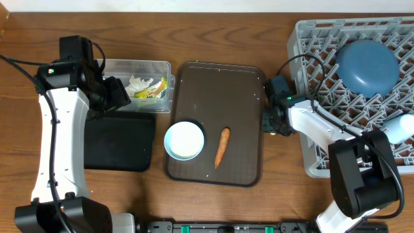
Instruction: Sort waste into correct bins and load items into the dishwasher rack
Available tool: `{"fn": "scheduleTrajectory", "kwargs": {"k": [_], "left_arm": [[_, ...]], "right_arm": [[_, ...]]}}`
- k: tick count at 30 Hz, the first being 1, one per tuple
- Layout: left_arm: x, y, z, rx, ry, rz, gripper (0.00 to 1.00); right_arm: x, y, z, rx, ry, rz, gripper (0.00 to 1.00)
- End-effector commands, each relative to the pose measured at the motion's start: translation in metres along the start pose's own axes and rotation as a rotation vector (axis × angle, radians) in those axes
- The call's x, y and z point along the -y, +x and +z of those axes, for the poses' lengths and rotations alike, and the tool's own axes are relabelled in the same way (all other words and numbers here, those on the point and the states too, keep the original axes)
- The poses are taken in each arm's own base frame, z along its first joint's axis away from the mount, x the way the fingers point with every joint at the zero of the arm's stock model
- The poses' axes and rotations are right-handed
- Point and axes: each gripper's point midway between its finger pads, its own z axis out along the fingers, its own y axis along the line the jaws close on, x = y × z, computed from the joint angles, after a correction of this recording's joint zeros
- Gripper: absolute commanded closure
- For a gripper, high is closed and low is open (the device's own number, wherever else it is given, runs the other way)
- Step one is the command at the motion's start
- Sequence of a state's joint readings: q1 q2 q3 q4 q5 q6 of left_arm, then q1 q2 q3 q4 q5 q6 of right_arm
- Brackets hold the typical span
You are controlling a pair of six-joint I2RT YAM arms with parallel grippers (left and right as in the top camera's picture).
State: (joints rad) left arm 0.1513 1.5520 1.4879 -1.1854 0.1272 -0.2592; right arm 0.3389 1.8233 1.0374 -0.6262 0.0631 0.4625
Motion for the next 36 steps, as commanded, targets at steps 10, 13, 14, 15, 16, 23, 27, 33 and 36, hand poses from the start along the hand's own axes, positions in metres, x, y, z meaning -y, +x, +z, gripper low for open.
{"fn": "scheduleTrajectory", "kwargs": {"k": [10,13,14,15,16,23,27,33,36], "left_arm": [[-0.001,0.0,-0.002,0.005,-0.003,-0.005,0.33],[-0.001,0.0,-0.002,0.005,-0.003,-0.005,0.34],[-0.001,0.0,-0.002,0.005,-0.003,-0.005,0.34],[-0.001,0.0,-0.002,0.005,-0.003,-0.005,0.33],[-0.001,0.0,-0.002,0.005,-0.003,-0.005,0.34],[-0.001,0.0,-0.002,0.005,-0.003,-0.005,0.34],[-0.001,0.0,-0.002,0.005,-0.003,-0.005,0.34],[-0.001,0.0,-0.002,0.005,-0.003,-0.005,0.34],[-0.001,0.0,-0.002,0.005,-0.003,-0.005,0.33]], "right_arm": [[-0.003,0.013,-0.001,-0.051,-0.026,-0.036,0.72],[-0.003,0.008,-0.015,-0.029,-0.037,-0.055,0.72],[-0.003,0.005,-0.022,-0.015,-0.043,-0.061,0.72],[-0.004,0.002,-0.03,0.002,-0.051,-0.066,0.72],[-0.005,-0.001,-0.037,0.018,-0.058,-0.072,0.72],[-0.009,-0.012,-0.088,0.122,-0.123,-0.133,0.72],[0.004,-0.013,-0.112,0.162,-0.125,-0.155,0.71],[0.044,-0.014,-0.136,0.198,-0.098,-0.119,0.73],[0.063,-0.016,-0.143,0.21,-0.094,-0.092,0.75]]}}
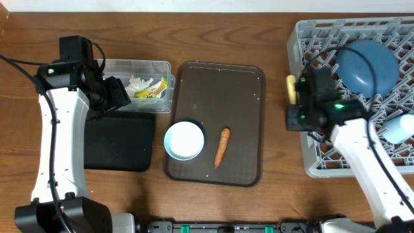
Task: Sort waste into correct bins and load items into the dishwasher rack
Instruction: 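Carry the spoon into the rack and stand it upright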
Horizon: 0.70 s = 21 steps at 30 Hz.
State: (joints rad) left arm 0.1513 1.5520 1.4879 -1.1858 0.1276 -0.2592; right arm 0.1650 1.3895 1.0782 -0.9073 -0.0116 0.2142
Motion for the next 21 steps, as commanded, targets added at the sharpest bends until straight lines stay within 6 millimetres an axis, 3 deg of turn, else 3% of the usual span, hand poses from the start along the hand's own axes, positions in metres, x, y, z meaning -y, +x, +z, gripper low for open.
{"fn": "scheduleTrajectory", "kwargs": {"k": [1,7,13,21], "left_arm": [[-0.001,0.0,-0.002,0.005,-0.003,-0.005,0.34],[-0.001,0.0,-0.002,0.005,-0.003,-0.005,0.34],[-0.001,0.0,-0.002,0.005,-0.003,-0.005,0.34],[-0.001,0.0,-0.002,0.005,-0.003,-0.005,0.33]], "right_arm": [[0.016,-0.009,-0.015,0.044,-0.015,-0.023,0.75],[0.041,-0.005,-0.014,0.014,-0.021,-0.003,0.76],[0.068,0.005,-0.002,-0.058,0.057,0.03,0.75],[0.074,0.014,0.026,-0.159,0.058,0.026,0.73]]}}
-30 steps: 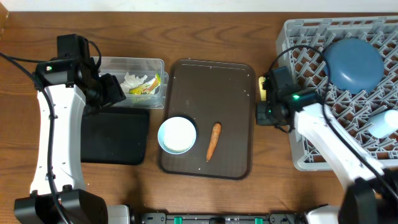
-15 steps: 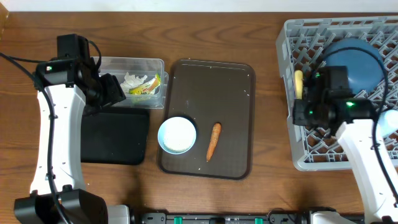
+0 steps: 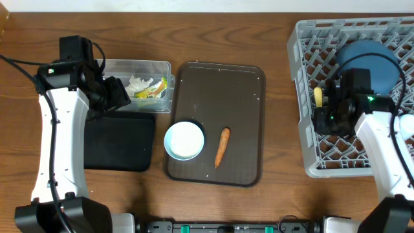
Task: Sort waste into correct bins and load items into the dishwasher rack
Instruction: 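Carry the spoon into the rack and stand it upright, then release the spoon and hold the right gripper above the rack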
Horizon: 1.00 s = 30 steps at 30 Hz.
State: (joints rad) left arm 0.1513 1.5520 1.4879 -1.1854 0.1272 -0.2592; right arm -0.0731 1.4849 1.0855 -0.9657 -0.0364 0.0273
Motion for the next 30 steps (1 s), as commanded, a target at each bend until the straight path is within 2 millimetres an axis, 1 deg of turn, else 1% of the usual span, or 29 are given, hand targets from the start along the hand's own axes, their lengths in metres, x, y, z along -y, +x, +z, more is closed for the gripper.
{"fn": "scheduleTrajectory", "kwargs": {"k": [1,3,4,5,9,12,15,17,24,30], "left_arm": [[-0.001,0.0,-0.002,0.005,-0.003,-0.005,0.34],[-0.001,0.0,-0.002,0.005,-0.003,-0.005,0.33],[-0.001,0.0,-0.002,0.005,-0.003,-0.005,0.34],[-0.001,0.0,-0.002,0.005,-0.003,-0.005,0.34],[-0.001,0.0,-0.002,0.005,-0.003,-0.005,0.34],[-0.001,0.0,-0.002,0.005,-0.003,-0.005,0.33],[-0.001,0.0,-0.002,0.005,-0.003,-0.005,0.34],[-0.001,0.0,-0.002,0.005,-0.003,-0.005,0.34],[-0.001,0.0,-0.002,0.005,-0.003,-0.005,0.33],[-0.001,0.0,-0.002,0.005,-0.003,-0.005,0.33]], "right_arm": [[0.002,-0.001,0.009,-0.029,-0.001,-0.02,0.7],[-0.002,-0.003,0.01,-0.024,-0.022,-0.02,0.54],[-0.003,-0.004,0.01,-0.016,-0.029,-0.02,0.49],[-0.004,-0.006,0.009,-0.007,-0.035,-0.02,0.47],[-0.009,-0.011,0.007,0.019,-0.062,-0.022,0.48],[-0.013,-0.01,0.006,0.017,-0.085,-0.024,0.53],[-0.026,-0.01,0.005,0.018,-0.162,-0.06,0.56],[-0.036,-0.01,0.003,0.022,-0.22,-0.084,0.56],[-0.052,-0.009,-0.001,0.023,-0.313,-0.084,0.55],[-0.054,-0.009,-0.002,0.023,-0.326,-0.084,0.55]]}}
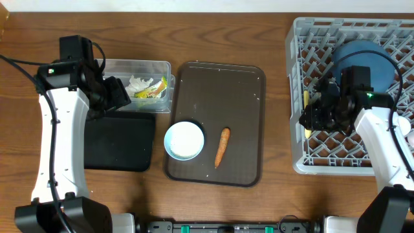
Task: Sort waste into correct bins and load items into the dishwasher rack
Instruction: 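Release the spoon and hold the right gripper above the rack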
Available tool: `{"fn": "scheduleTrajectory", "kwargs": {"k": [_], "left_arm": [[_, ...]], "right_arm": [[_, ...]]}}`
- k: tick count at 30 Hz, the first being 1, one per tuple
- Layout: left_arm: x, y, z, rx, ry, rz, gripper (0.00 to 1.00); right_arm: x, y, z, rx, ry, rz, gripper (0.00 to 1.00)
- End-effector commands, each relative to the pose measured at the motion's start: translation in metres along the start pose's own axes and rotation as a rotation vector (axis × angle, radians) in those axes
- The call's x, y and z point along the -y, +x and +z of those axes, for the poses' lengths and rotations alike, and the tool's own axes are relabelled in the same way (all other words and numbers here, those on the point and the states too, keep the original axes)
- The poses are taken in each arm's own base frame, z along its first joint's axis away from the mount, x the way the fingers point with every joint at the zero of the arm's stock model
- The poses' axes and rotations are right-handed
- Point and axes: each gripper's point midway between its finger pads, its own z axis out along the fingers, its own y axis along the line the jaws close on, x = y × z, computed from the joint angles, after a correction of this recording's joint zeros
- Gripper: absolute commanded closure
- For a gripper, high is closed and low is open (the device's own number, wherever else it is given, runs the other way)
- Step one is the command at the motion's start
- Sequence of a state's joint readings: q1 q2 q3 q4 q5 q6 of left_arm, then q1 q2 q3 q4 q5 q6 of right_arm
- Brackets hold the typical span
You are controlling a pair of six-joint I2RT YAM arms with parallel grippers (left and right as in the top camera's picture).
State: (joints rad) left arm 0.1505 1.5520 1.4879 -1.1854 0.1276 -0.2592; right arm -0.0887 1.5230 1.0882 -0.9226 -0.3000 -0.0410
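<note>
My right gripper (309, 120) reaches left over the left part of the grey dishwasher rack (297, 165). At its fingertips a thin yellow utensil (305, 102) stands among the rack's tines, and the fingers seem shut on it. A blue bowl (369, 55) lies upside down in the rack behind that arm. On the brown tray (220, 84) are a white bowl (184, 140) and a carrot (222, 147). My left gripper (123, 92) hangs at the left end of the clear bin (137, 66) of wrappers; whether it is open is not visible.
A black bin (119, 144) lies in front of the clear bin, under the left arm. The rack runs off the right edge of the view. Bare wooden table (278, 194) shows around the tray.
My right gripper has moved left and lower in the rack, and the yellow utensil now stands thin among the tines near the rack's left wall. The rack sits slightly further left. The left arm is unchanged.
My right gripper was low at the tray's right edge beside the rack. Then it was above the rack's left wall with a yellow utensil in it, then further in over the rack. Now it is down among the tines at the left side.
</note>
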Motion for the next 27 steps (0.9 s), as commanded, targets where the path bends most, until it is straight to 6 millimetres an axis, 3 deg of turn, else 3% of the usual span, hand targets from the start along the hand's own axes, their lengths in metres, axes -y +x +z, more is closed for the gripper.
{"fn": "scheduleTrajectory", "kwargs": {"k": [1,20,27], "left_arm": [[-0.001,0.0,-0.002,0.005,-0.003,-0.006,0.33],[-0.001,0.0,-0.002,0.005,-0.003,-0.006,0.34],[-0.001,0.0,-0.002,0.005,-0.003,-0.006,0.33]], "right_arm": [[-0.016,-0.002,-0.002,0.009,-0.073,-0.031,0.55],[-0.053,0.011,0.01,-0.047,-0.105,-0.14,0.51],[-0.057,0.012,0.012,-0.052,-0.109,-0.146,0.51]]}}
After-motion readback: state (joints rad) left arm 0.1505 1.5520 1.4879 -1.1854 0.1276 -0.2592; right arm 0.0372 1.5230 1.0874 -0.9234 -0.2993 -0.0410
